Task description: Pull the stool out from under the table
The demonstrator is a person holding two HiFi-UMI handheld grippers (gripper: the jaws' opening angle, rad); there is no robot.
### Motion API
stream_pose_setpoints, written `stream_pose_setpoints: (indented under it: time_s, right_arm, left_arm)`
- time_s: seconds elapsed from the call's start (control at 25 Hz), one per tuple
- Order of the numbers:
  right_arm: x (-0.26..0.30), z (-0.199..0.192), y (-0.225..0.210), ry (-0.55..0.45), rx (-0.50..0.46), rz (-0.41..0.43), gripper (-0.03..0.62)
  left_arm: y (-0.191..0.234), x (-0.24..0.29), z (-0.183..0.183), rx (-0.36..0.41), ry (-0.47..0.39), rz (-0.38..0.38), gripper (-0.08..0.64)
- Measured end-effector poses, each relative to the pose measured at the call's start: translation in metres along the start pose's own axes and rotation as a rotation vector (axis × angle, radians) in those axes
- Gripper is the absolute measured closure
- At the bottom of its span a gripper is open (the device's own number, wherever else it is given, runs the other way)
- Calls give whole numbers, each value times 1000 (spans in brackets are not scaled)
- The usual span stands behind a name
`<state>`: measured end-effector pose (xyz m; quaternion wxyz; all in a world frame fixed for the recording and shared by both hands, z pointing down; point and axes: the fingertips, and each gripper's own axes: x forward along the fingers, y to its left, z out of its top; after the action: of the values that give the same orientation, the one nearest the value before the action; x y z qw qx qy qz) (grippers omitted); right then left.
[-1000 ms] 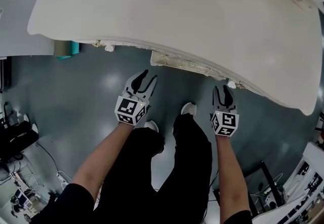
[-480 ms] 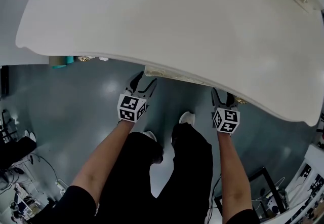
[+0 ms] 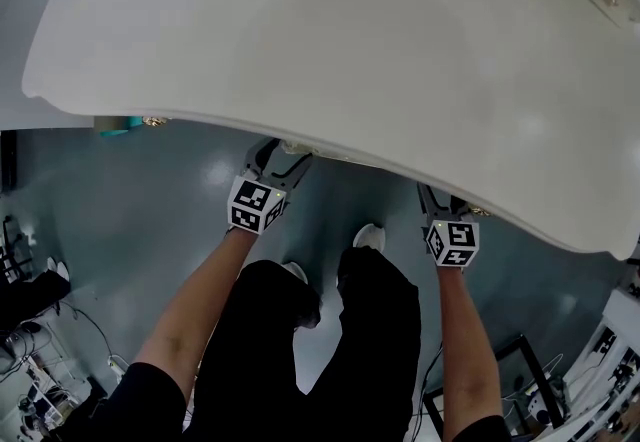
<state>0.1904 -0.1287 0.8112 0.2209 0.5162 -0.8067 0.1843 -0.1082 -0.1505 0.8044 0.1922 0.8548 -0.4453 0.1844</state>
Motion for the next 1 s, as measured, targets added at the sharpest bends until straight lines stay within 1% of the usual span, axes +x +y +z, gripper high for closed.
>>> stream_pose_setpoints:
  time_s: [0.12,0.2,0.24,0.32,0.44,0.56,0.6,0.72,0.76,0.88,1.0]
  right_arm:
    - [-3,-2,-3,-9,25,32,276]
    - [1,-2,3,5,-20,58,273]
    - [4,-3,6,14,-39,69,251]
    - [11,-4,8,27,-24,70,242]
    - [17,-2,8,19,0,55,235]
    - [18,0,9,9,-16,65,235]
    - [18,0,9,9,-23,72,235]
    - [21,-1,6,22,-44,83,235]
    - [21,-1,4,30,-47,82,236]
    - [20,0,1,37,-31,86,236]
    - [20,-1,3,46,-10,84,236]
  left_arm:
    - [-2,1,0,-3,-17,-9,245]
    - [1,3,0,-14,-19,-27,242]
    - [2,5,0,-24,-16,-37,237]
    - [2,7,-1,-21,-6,-50,229]
    - [4,7,0,15,6,-58,225]
    - [8,7,-2,-2,1,-77,202]
    - [9,8,-5,3,12,-83,199]
    - [2,16,-17,36,80,-108,199]
    - [-2,20,-17,39,88,-111,199]
    - [-8,23,-11,28,79,-92,193]
    - [-7,21,-13,9,75,-64,196]
